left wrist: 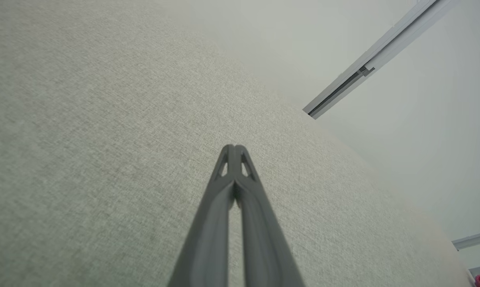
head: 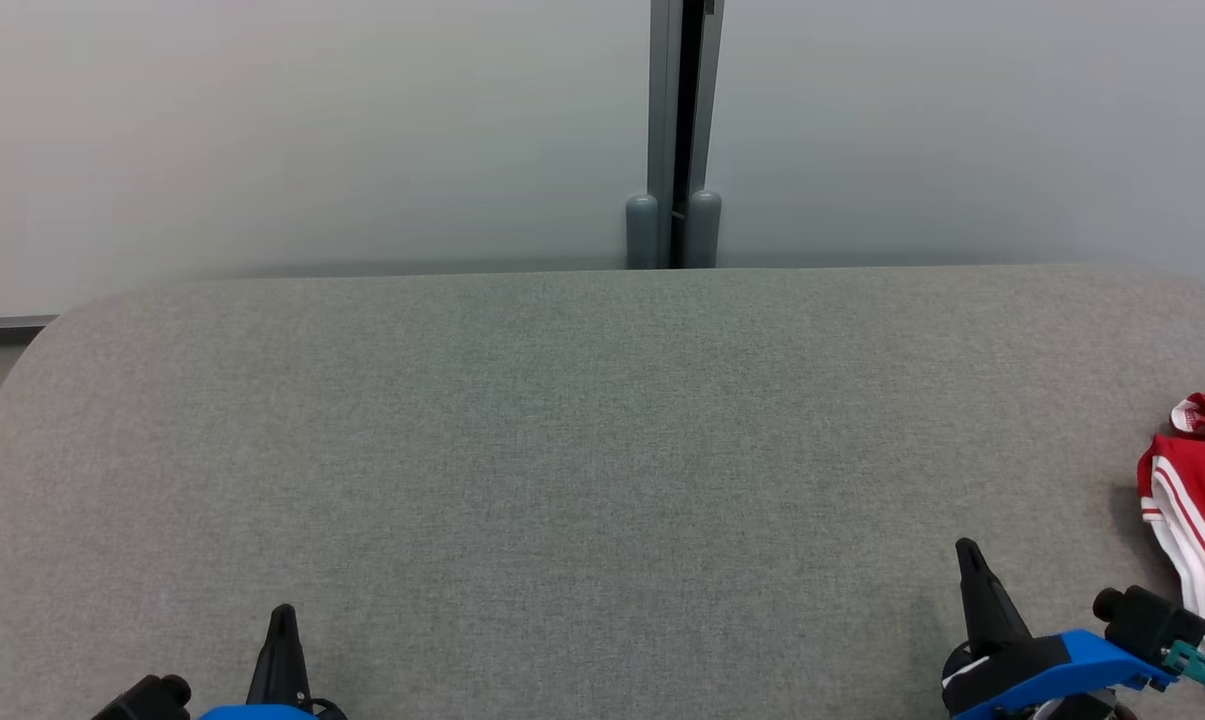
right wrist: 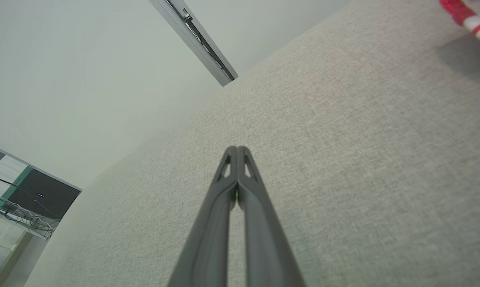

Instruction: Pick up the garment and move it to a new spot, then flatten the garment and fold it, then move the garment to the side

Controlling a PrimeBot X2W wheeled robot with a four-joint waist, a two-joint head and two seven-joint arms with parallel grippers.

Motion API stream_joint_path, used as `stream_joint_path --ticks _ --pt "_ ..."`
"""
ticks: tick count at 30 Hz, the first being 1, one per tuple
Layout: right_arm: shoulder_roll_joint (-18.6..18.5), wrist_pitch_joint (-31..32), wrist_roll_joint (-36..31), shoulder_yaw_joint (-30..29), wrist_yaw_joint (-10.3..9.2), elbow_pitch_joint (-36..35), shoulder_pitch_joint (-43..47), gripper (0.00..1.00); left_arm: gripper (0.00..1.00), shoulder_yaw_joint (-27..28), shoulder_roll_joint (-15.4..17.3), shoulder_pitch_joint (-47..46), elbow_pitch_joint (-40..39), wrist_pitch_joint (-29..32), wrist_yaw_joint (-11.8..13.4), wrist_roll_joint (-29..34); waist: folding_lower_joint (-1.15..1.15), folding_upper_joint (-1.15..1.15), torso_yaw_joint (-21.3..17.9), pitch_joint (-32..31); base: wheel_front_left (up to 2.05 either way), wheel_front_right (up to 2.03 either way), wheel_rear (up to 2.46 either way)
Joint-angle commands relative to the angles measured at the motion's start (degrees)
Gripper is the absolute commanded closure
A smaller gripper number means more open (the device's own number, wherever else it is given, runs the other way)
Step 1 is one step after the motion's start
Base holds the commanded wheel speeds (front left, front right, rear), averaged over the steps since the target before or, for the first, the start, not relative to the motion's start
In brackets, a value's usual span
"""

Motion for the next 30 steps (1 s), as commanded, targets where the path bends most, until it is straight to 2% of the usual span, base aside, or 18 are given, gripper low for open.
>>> stream_joint_path --ticks 1,30 --pt "-0.18 0.50 2.14 -0.40 0.00 -1.47 -0.57 1.00 1.00 0.63 0.08 -1.89 -1.16 0.42 -0.32 -2.07 0.00 0.00 0.02 0.00 0.00 0.00 0.00" --pt "-0.25 6.18 22.90 -2.61 0.00 -6.42 -0.60 1.00 1.00 3.10 0.10 -4.58 -4.21 6.05 -1.60 -22.23 0.00 0.00 0.49 0.07 0.00 0.00 0.00"
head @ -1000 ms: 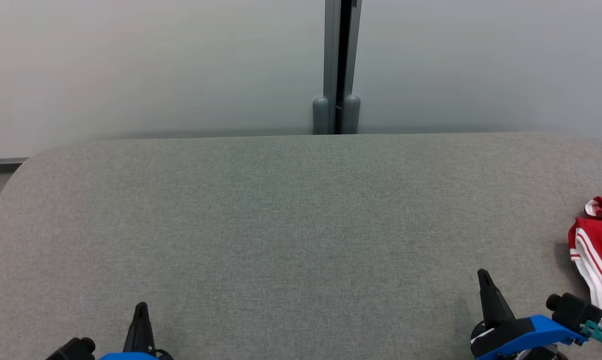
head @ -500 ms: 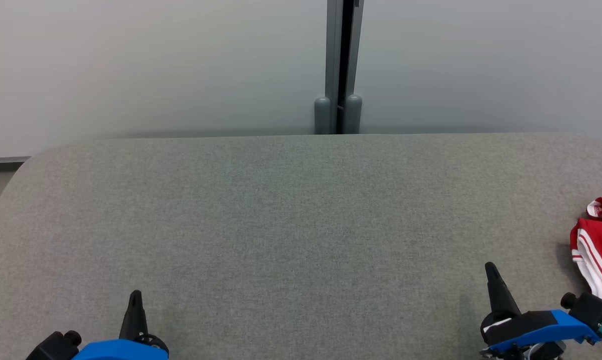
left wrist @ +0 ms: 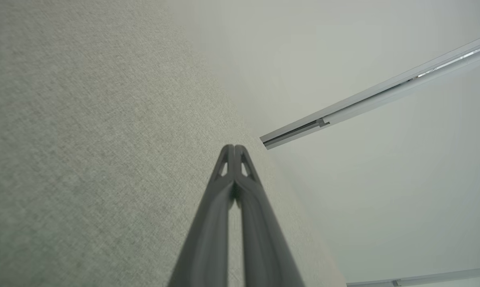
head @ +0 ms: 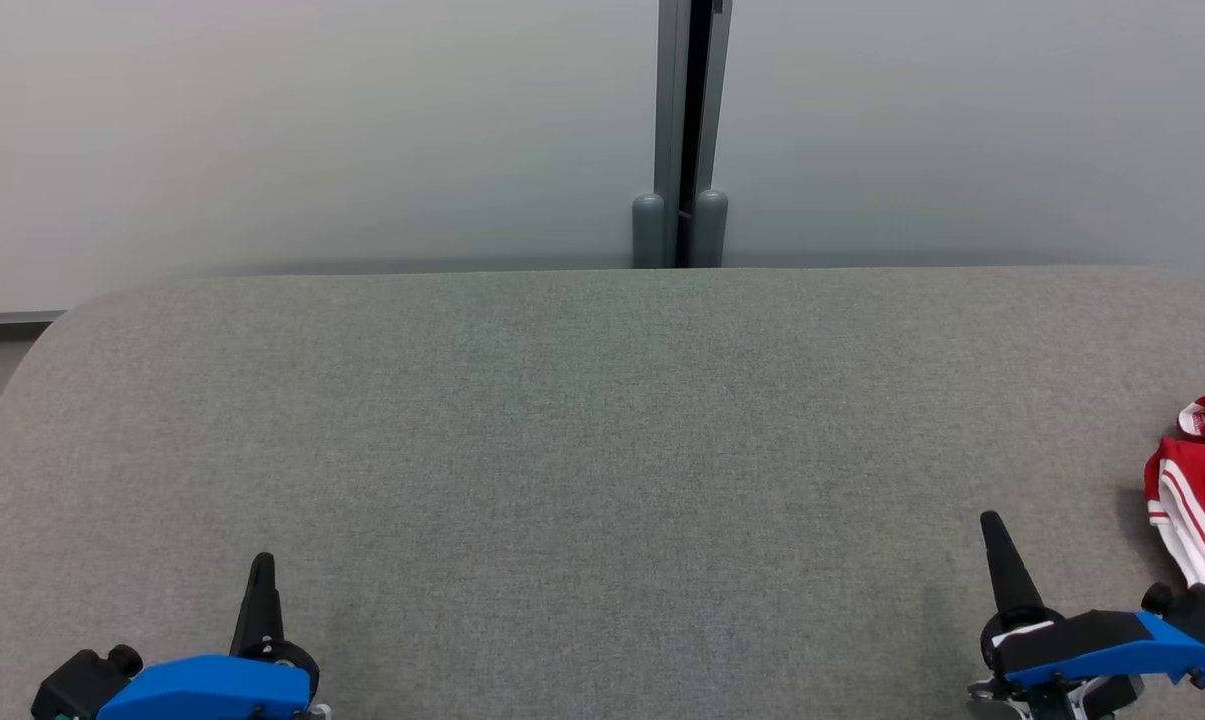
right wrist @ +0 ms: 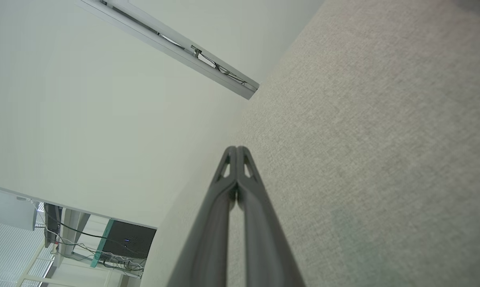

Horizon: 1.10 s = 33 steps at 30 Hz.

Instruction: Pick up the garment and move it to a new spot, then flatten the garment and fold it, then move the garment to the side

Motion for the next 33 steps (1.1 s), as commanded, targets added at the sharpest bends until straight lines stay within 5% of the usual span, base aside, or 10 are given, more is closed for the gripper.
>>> stream_joint_path --ticks 1,33 --pt "-0.24 0.51 1.78 -0.34 0.02 -1.25 -0.64 1.00 1.00 0.30 0.09 -1.41 -0.97 0.40 -0.37 -1.73 0.00 0.00 0.03 0.00 0.00 0.00 0.00" --pt "-0.30 5.16 18.79 -2.16 0.02 -5.20 -0.67 1.00 1.00 2.38 0.11 -3.68 -3.43 5.10 -1.43 -18.26 0.00 0.00 0.54 0.08 0.00 0.00 0.00"
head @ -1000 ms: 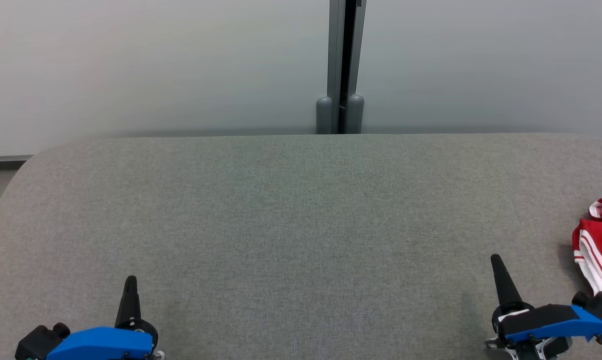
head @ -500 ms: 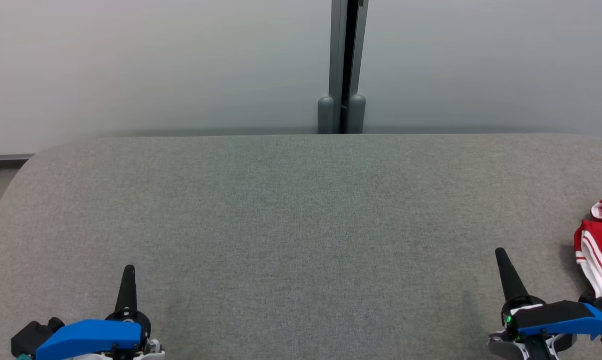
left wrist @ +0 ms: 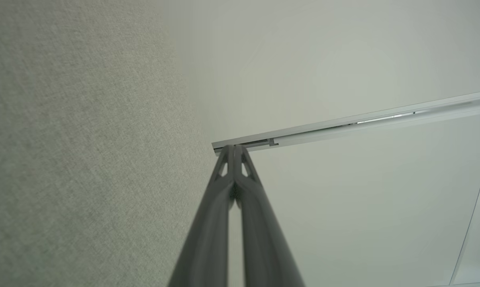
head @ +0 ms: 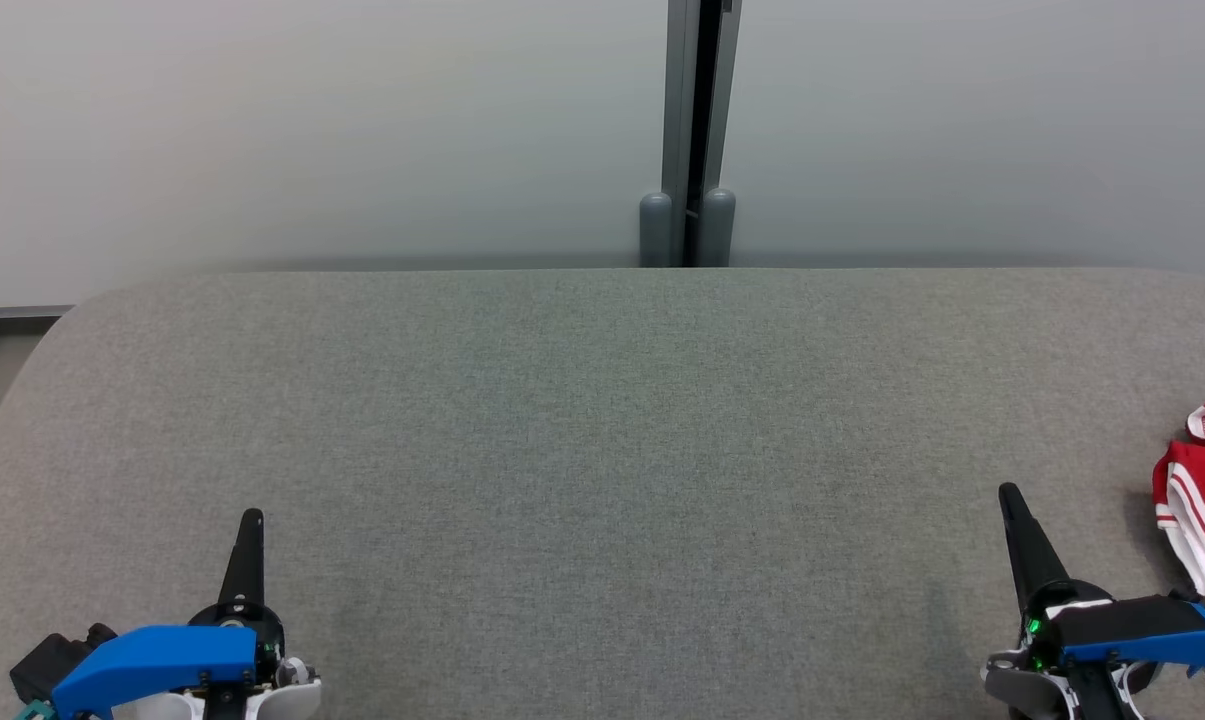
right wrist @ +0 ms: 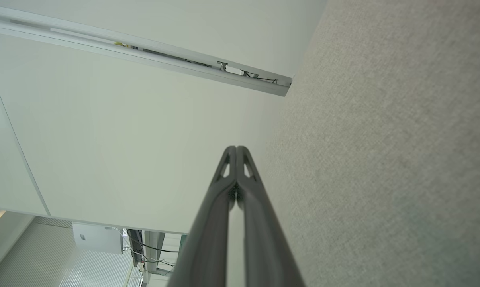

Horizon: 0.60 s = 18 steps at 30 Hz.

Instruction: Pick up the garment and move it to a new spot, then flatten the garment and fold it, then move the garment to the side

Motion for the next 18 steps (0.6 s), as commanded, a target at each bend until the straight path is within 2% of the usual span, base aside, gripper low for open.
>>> stream_joint_path --ticks 1,18 --pt "-0.27 0.37 1.12 -0.24 0.02 -0.74 -0.64 1.00 1.00 0.29 0.08 -1.28 -0.69 0.40 -0.33 -1.06 0.00 0.00 0.02 0.00 0.00 0.00 0.00" --pt "-0.30 2.36 8.39 -1.00 0.02 -2.42 -0.59 1.00 1.00 1.25 0.09 -2.11 -1.66 2.42 -0.76 -8.10 0.00 0.00 0.29 0.04 0.00 0.00 0.00"
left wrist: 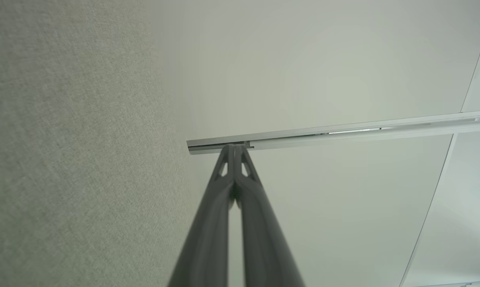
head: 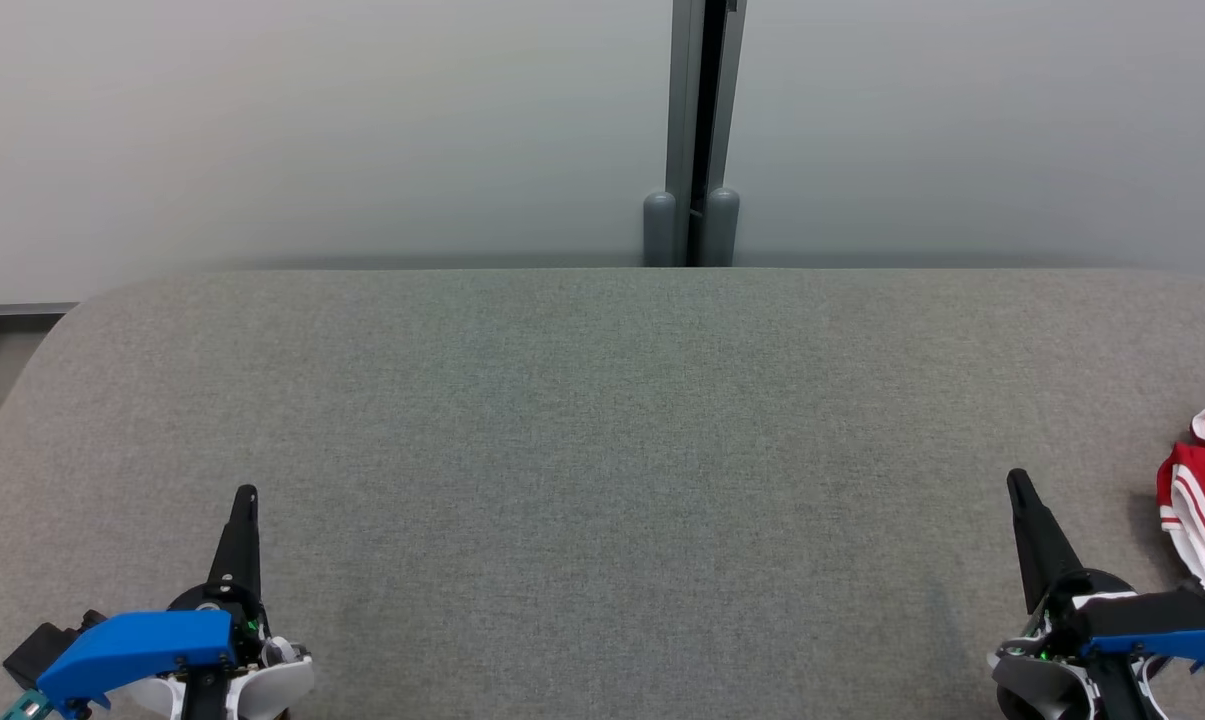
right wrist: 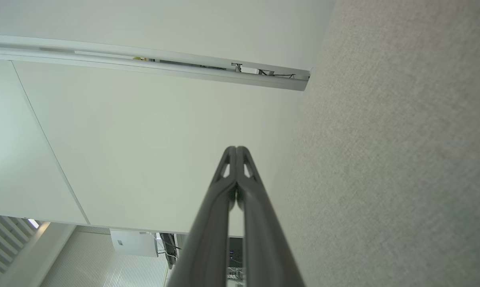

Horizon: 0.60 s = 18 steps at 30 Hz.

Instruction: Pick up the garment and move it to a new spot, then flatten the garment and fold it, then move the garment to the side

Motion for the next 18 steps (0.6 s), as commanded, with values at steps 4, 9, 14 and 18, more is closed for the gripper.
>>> stream_joint_path --ticks 4,9,14,18 --pt "-0.30 0.76 2.35 -0.32 0.02 -0.91 -0.50 1.00 1.00 0.58 0.07 -1.15 -0.63 0.74 -0.36 -2.10 0.00 0.00 0.07 0.01 0.00 0.00 0.00" --pt "-0.30 1.30 4.23 -0.54 0.02 -1.35 -0.49 1.00 1.00 0.75 0.07 -1.45 -0.90 1.25 -0.54 -4.00 0.00 0.00 0.15 0.02 0.00 0.00 0.00" --pt "-0.31 1.80 6.07 -0.75 0.02 -1.74 -0.49 1.00 1.00 0.94 0.07 -1.54 -1.15 1.79 -0.73 -5.75 0.00 0.00 0.23 0.03 0.00 0.00 0.00" --pt "-0.31 2.22 7.67 -0.90 0.02 -2.07 -0.48 1.00 1.00 1.15 0.07 -1.76 -1.41 2.21 -0.85 -7.29 0.00 0.00 0.31 0.04 0.00 0.00 0.00"
